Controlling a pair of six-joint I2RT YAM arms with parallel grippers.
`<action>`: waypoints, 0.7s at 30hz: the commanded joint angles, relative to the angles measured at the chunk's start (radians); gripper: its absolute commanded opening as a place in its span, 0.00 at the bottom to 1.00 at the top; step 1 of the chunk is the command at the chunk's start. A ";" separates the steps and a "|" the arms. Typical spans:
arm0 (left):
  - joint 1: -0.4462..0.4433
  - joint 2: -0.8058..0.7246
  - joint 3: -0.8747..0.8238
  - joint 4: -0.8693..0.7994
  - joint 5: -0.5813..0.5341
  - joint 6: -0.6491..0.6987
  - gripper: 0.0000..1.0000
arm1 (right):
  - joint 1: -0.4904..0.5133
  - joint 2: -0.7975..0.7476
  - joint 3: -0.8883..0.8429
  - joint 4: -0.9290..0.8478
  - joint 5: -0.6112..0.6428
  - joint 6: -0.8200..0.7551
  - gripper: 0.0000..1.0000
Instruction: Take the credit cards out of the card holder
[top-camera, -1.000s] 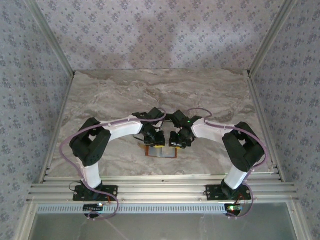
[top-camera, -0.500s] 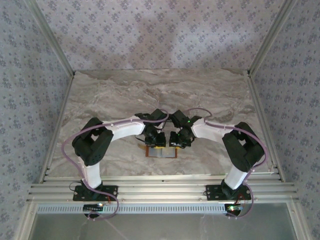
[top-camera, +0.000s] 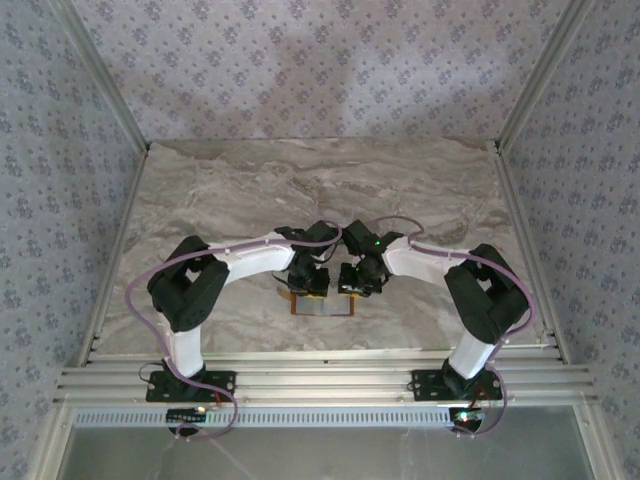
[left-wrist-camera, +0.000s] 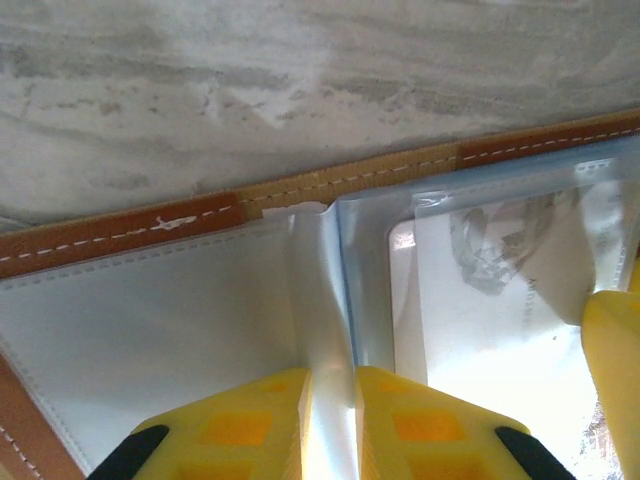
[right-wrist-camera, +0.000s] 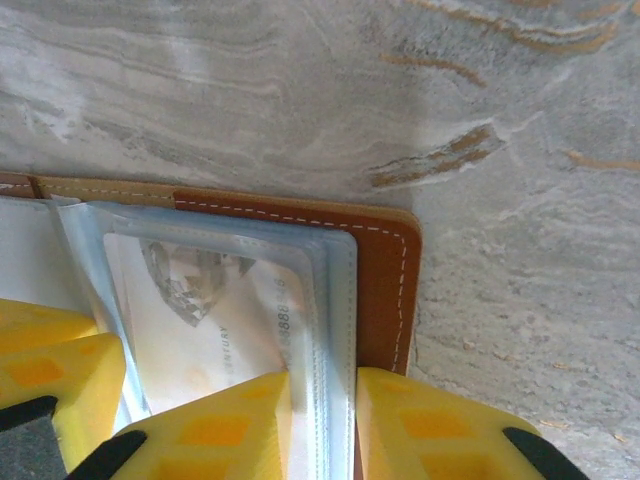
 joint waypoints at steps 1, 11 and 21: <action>0.004 -0.029 0.010 -0.037 -0.011 0.005 0.19 | -0.004 -0.022 0.003 -0.055 0.028 -0.009 0.29; 0.084 -0.094 -0.094 0.259 0.236 -0.119 0.16 | -0.018 -0.092 -0.016 -0.047 0.020 0.005 0.37; 0.113 -0.038 -0.136 0.407 0.393 -0.169 0.22 | -0.026 -0.081 -0.013 -0.041 0.016 0.003 0.41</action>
